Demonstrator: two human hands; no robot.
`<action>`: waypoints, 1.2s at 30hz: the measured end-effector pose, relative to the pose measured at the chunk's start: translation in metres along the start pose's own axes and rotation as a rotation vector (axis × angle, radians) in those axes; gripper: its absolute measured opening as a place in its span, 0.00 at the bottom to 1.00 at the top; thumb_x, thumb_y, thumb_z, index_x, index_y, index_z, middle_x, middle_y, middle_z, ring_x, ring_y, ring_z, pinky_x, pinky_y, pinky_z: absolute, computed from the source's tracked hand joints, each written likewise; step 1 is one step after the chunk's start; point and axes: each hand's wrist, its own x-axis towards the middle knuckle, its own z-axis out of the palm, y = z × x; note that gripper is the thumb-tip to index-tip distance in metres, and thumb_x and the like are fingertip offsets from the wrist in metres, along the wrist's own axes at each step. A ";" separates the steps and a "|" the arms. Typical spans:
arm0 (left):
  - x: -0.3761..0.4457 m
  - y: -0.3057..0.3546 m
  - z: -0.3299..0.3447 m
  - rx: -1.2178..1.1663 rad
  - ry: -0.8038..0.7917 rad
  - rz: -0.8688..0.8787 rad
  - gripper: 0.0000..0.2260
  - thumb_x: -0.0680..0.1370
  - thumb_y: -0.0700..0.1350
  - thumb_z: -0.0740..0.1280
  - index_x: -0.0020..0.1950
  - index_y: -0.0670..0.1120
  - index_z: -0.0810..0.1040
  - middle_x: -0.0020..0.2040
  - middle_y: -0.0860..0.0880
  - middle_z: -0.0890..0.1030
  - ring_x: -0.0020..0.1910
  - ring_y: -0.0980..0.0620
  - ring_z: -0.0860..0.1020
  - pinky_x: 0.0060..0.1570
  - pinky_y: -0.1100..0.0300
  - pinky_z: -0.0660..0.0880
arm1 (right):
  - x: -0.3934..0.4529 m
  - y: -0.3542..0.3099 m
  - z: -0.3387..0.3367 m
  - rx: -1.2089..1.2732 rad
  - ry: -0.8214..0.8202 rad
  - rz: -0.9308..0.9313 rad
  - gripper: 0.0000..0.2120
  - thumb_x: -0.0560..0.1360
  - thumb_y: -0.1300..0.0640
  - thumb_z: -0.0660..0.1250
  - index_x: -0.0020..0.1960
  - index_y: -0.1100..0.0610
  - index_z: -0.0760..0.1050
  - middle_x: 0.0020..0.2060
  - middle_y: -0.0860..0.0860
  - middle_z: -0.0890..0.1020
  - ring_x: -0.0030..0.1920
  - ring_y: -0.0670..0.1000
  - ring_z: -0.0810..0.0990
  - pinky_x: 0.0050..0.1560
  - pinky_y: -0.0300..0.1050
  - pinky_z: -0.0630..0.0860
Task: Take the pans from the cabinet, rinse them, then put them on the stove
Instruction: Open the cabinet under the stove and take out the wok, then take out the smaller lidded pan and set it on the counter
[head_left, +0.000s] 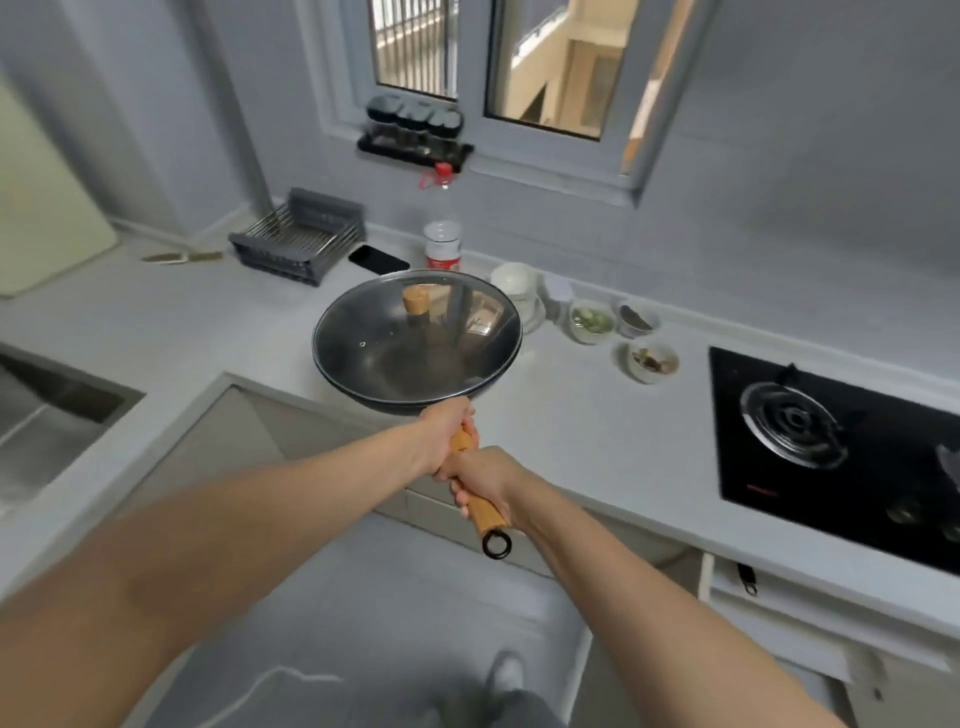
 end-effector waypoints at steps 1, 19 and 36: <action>0.010 0.008 -0.006 0.012 0.022 -0.006 0.17 0.76 0.42 0.63 0.27 0.46 0.66 0.17 0.51 0.68 0.23 0.51 0.66 0.33 0.64 0.63 | 0.014 -0.008 0.003 -0.018 -0.016 0.005 0.04 0.73 0.66 0.63 0.42 0.60 0.71 0.24 0.53 0.70 0.19 0.46 0.68 0.21 0.35 0.69; 0.193 0.071 -0.035 -0.169 0.217 -0.147 0.18 0.76 0.42 0.63 0.26 0.47 0.65 0.19 0.50 0.68 0.21 0.53 0.65 0.31 0.62 0.63 | 0.210 -0.076 -0.011 -0.192 -0.197 0.119 0.07 0.73 0.64 0.66 0.38 0.59 0.71 0.28 0.53 0.72 0.23 0.48 0.70 0.23 0.36 0.70; 0.129 0.038 -0.039 0.144 0.455 0.278 0.08 0.74 0.41 0.65 0.36 0.46 0.71 0.32 0.49 0.71 0.33 0.48 0.69 0.34 0.58 0.66 | 0.186 -0.028 -0.021 -0.354 0.038 -0.082 0.14 0.76 0.47 0.67 0.44 0.58 0.76 0.37 0.53 0.79 0.34 0.51 0.77 0.35 0.41 0.73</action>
